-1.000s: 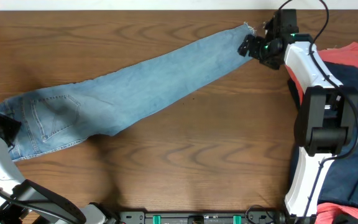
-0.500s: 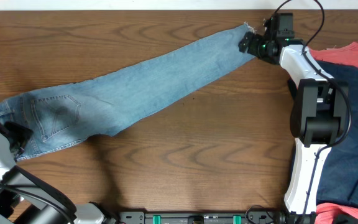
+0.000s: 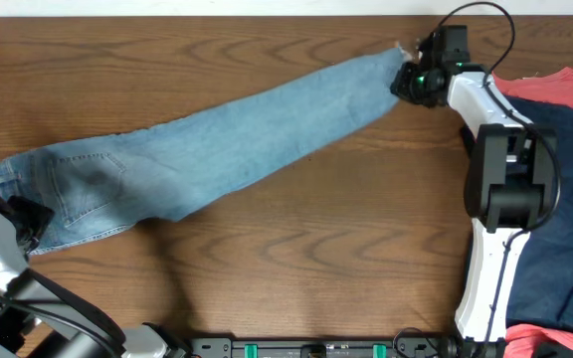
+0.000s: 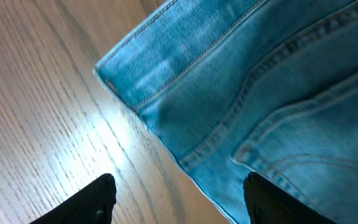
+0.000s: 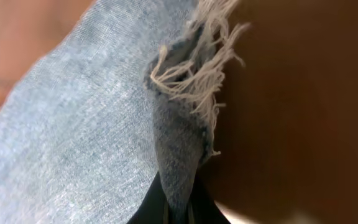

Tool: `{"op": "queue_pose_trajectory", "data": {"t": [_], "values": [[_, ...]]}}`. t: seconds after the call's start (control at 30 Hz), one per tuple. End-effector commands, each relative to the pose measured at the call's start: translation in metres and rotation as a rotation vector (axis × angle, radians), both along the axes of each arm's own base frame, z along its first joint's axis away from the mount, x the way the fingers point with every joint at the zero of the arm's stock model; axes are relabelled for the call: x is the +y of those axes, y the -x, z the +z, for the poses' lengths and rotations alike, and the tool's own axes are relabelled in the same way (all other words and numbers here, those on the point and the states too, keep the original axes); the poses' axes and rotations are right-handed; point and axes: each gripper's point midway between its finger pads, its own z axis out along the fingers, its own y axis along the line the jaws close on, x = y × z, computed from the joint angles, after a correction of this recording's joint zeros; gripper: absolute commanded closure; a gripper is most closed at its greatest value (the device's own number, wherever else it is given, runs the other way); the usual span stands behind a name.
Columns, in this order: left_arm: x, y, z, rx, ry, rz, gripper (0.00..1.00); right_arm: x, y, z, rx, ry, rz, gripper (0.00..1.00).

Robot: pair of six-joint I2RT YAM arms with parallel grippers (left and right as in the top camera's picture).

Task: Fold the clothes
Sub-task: 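Fold the lower leg over the upper leg toward the upper hem with the right gripper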

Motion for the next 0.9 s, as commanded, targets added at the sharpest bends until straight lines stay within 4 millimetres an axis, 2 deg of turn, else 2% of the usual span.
{"op": "queue_pose_trajectory", "data": {"t": [0.0, 0.1, 0.17, 0.33, 0.47, 0.6, 0.67, 0.8, 0.87], "values": [[0.003, -0.004, 0.028, -0.053, -0.066, -0.012, 0.33, -0.037, 0.019, 0.029, 0.032, 0.097, -0.059, 0.99], [0.004, -0.005, 0.046, -0.091, -0.107, -0.012, 0.30, -0.066, 0.040, 0.069, 0.050, 0.202, -0.112, 0.99], [0.005, -0.006, 0.051, -0.105, -0.122, -0.012, 0.29, -0.072, 0.048, 0.088, 0.036, 0.236, -0.094, 0.99], [0.013, -0.015, 0.046, -0.115, -0.139, -0.037, 0.25, -0.090, 0.061, 0.123, 0.009, 0.351, -0.097, 0.99], [0.010, -0.050, 0.032, -0.201, -0.098, -0.236, 0.23, -0.094, 0.064, 0.127, 0.006, 0.357, -0.104, 0.99], [-0.011, -0.085, 0.018, -0.333, -0.007, -0.472, 0.23, -0.094, 0.066, 0.126, 0.016, 0.355, -0.101, 0.99], [-0.029, -0.100, 0.015, -0.416, 0.041, -0.621, 0.25, -0.094, 0.065, 0.126, 0.015, 0.355, -0.101, 0.99], [-0.034, -0.102, -0.007, -0.410, 0.096, -0.663, 0.28, -0.094, 0.066, 0.126, 0.017, 0.355, -0.101, 0.99], [-0.036, -0.102, -0.017, -0.402, 0.127, -0.658, 0.35, -0.094, 0.066, 0.126, 0.017, 0.356, -0.101, 0.99]]}}
